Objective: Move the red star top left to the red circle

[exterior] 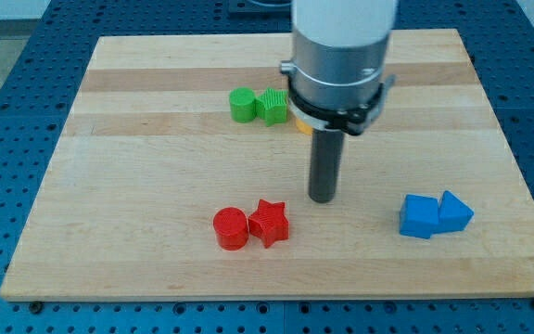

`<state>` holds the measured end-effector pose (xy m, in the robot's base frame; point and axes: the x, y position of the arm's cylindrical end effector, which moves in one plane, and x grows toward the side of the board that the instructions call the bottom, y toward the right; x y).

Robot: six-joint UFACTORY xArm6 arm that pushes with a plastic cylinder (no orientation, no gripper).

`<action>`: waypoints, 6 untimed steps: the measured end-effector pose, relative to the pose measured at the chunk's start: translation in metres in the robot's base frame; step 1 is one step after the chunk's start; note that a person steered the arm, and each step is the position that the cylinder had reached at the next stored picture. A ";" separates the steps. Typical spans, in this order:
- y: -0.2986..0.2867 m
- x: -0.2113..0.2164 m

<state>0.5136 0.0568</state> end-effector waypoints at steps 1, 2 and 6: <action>-0.010 0.044; -0.057 0.057; -0.128 -0.058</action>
